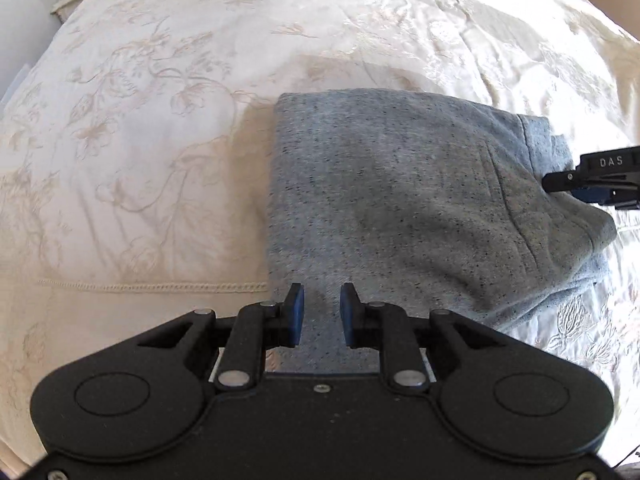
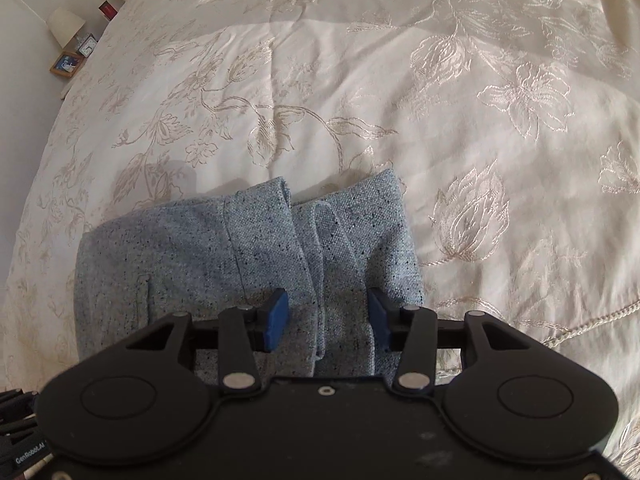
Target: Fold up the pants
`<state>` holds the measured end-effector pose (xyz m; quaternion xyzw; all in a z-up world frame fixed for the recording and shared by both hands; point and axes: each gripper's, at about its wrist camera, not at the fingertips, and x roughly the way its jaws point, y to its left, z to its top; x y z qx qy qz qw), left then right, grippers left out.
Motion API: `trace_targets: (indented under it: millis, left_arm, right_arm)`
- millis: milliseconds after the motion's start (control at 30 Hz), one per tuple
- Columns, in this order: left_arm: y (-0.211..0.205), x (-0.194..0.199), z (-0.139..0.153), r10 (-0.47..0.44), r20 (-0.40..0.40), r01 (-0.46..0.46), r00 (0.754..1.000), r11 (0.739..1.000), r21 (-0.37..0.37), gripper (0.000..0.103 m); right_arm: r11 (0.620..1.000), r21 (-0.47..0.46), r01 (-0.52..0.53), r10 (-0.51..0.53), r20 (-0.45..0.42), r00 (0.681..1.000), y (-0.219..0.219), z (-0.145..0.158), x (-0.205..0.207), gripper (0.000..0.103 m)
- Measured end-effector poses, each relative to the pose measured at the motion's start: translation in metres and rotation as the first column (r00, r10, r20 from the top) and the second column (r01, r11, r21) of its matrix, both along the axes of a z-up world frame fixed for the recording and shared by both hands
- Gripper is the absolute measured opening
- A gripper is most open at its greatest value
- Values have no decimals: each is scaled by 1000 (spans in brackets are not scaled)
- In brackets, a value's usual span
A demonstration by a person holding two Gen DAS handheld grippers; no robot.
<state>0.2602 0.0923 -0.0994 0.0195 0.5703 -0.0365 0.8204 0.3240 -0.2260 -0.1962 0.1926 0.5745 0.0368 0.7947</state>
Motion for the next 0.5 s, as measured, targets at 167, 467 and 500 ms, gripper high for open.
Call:
trace_targets:
  millis: [167,467,500]
  left_arm:
    - [26,0,-3,132,-2,-132,991,991,-26,28]
    - [25,6,-3,139,-11,-139,990,989,-45,28]
    - [24,7,-1,134,-8,-135,991,990,-51,28]
  right_arm:
    - [996,86,-16,16,9,1000,1,0,-6,45]
    - [991,-55,-123,130,169,977,18,54,-21,5]
    - [989,-79,-125,138,182,974,16,60,-23,5]
